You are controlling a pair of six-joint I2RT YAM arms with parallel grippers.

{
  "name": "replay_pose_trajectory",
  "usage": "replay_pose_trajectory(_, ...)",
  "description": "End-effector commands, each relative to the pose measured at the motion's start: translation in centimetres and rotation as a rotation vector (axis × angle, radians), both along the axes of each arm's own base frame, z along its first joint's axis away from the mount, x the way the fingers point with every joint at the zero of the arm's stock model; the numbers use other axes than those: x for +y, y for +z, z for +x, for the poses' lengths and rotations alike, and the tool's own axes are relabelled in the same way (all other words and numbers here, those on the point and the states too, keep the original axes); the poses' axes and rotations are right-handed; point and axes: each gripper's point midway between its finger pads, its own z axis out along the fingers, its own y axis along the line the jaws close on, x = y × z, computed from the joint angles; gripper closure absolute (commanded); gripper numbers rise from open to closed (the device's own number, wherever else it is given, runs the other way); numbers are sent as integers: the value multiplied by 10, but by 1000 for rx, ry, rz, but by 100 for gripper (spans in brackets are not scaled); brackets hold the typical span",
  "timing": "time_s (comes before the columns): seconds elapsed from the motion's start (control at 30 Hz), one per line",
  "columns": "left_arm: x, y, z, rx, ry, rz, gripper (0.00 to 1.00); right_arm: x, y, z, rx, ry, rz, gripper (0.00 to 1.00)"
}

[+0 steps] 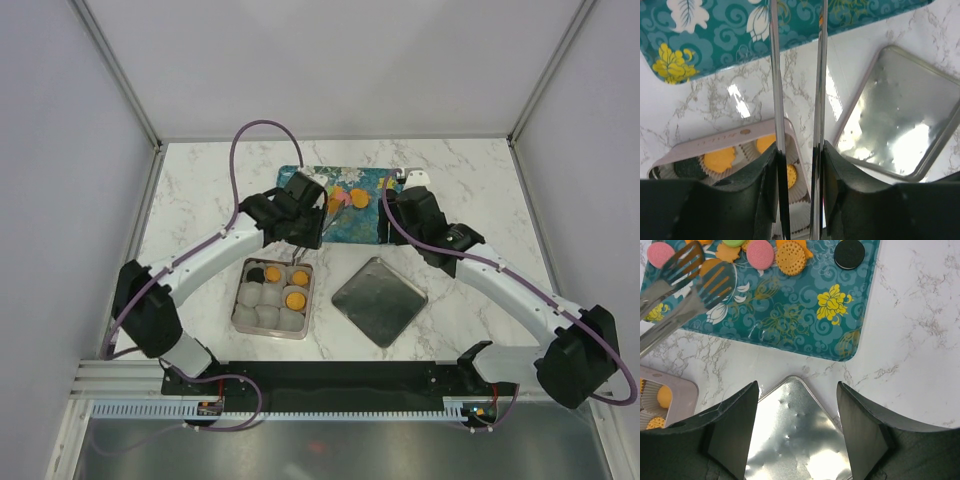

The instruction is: Pack the cookies

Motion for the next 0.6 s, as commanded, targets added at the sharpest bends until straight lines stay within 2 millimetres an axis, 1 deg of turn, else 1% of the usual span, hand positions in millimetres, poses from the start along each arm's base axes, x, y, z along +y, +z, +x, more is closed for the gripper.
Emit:
replay_pose_trajectory(0.0,12,31,-19,-45,0,-78,59,12,12,13,-29,9,41,28)
replay_pose_trajectory(0.1,27,39,-35,-69,0,-99,59,18,8,18,-24,14,56,28)
replay_pose_trajectory(0.13,30,40,-39,-73,0,-103,59,21,5,20,-18,18,57,28)
replay_pose_trajectory(0.17,36,36,-46,-70,0,-100,59,22,4,21,-15,19,60,28)
replay_pose_trajectory(0.2,41,46,-51,-96,0,-124,59,25,3,23,-14,22,66,28)
replay_pose_trajectory(0.23,43,46,-62,-70,-10,-145,59,26,-1,24,-4,25,62,28)
replay_pose_trajectory(0.27,60,27,-89,53,57,-110,59,29,0,26,-6,28,67,28)
replay_pose_trajectory(0.3,66,34,-97,41,61,-131,59,30,-1,27,-6,31,67,28)
replay_pose_trajectory(0.33,69,33,-103,53,74,-140,59,31,-4,29,1,33,64,28)
replay_pose_trajectory(0.37,75,26,-114,85,72,-127,59,33,-4,31,1,34,61,28)
replay_pose_trajectory(0.43,84,30,-127,85,79,-144,59,35,-6,34,5,38,59,28)
replay_pose_trajectory(0.5,97,25,-141,110,99,-124,59,38,-5,37,7,43,61,28)
replay_pose_trajectory(0.53,102,28,-146,102,107,-142,59,40,-6,38,10,45,63,28)
replay_pose_trajectory(0.57,107,24,-151,113,115,-129,59,42,-5,39,9,50,67,28)
